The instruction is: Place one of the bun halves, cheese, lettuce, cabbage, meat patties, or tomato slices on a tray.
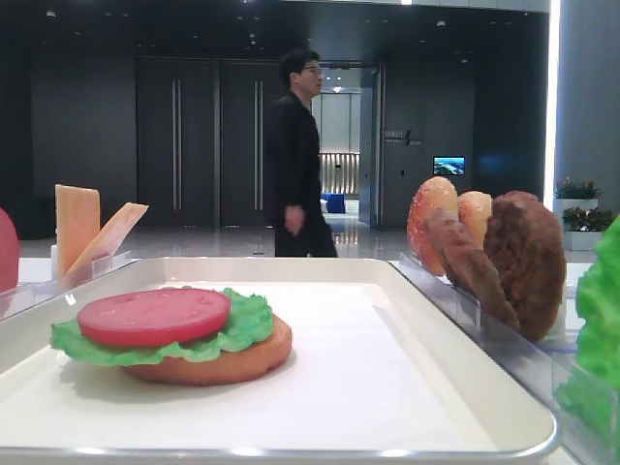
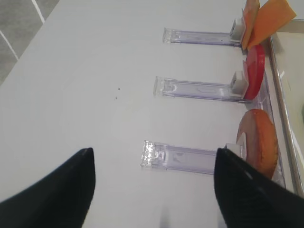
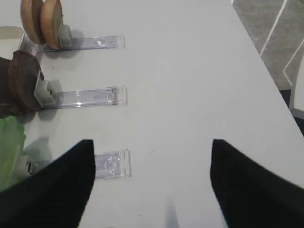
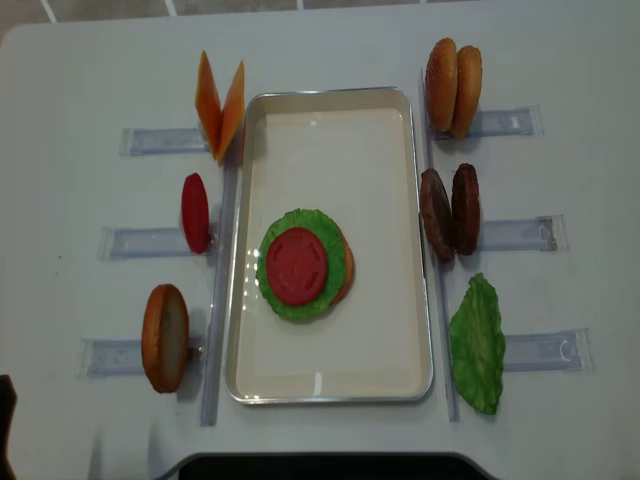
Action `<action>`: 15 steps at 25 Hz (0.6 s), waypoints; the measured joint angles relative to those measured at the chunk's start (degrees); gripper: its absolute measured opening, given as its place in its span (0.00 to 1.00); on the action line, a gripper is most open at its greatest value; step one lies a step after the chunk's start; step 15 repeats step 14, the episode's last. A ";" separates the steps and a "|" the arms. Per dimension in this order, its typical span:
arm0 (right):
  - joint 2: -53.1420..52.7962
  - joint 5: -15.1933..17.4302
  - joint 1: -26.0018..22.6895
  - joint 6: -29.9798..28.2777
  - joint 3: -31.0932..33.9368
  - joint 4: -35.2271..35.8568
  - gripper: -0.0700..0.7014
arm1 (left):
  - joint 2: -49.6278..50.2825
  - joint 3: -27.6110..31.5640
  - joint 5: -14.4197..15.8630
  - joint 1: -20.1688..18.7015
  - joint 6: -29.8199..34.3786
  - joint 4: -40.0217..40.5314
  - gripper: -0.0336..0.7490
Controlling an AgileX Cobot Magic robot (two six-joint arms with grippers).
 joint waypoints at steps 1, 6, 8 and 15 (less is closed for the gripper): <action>0.00 0.00 0.00 0.00 0.00 0.00 0.72 | 0.00 0.00 0.00 0.00 0.00 -0.13 0.80; 0.00 0.00 0.00 0.00 0.00 0.00 0.72 | 0.00 0.00 0.00 0.00 0.00 -0.26 0.80; 0.00 0.00 0.00 0.00 0.00 0.00 0.72 | 0.00 0.00 0.00 0.00 0.00 -0.26 0.79; 0.00 0.00 0.00 0.00 0.00 0.00 0.72 | 0.00 0.00 0.00 0.00 0.00 -0.26 0.78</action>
